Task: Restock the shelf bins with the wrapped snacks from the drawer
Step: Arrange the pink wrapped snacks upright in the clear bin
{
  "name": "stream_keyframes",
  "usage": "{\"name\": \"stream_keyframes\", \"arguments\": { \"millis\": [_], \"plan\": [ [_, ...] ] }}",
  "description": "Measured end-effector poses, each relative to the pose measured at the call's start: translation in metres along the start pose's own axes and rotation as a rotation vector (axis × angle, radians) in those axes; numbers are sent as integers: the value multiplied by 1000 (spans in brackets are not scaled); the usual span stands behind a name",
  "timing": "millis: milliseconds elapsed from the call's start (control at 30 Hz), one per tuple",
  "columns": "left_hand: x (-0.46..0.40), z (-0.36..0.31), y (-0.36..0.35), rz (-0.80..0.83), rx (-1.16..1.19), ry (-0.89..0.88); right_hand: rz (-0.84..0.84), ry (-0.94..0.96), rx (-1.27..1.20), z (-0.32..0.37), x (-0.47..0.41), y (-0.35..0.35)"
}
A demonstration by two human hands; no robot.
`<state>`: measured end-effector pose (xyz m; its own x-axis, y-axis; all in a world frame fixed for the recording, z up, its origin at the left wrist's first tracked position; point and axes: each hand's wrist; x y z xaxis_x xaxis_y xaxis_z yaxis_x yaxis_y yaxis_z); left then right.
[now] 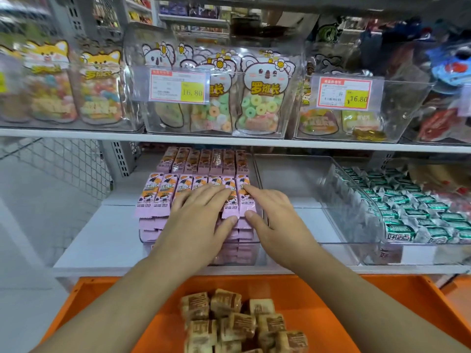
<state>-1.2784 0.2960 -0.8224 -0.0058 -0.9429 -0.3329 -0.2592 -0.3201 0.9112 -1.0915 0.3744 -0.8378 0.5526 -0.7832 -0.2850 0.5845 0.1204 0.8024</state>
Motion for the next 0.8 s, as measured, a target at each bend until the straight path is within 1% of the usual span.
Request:
{"name": "stream_keyframes", "arguments": {
  "millis": [167,433,800],
  "plan": [
    [2,2,-2,-7,-10,-9,-8,2,11,2,2,-1],
    [5,2,2,9,10,-3,62,-1,14,3,6,2],
    [32,-8,16,1,75,-15,35,13,-14,12,28,25]
  ]
}}
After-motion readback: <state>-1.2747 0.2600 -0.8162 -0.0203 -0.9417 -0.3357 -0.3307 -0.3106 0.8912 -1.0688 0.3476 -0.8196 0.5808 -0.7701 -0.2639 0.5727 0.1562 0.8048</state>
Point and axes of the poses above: each hand's wrist, its own x-axis away from the middle knuckle, its own y-axis out of the back of the hand, z = x × y, and after that the axes turned 4 degrees about z, right-handed
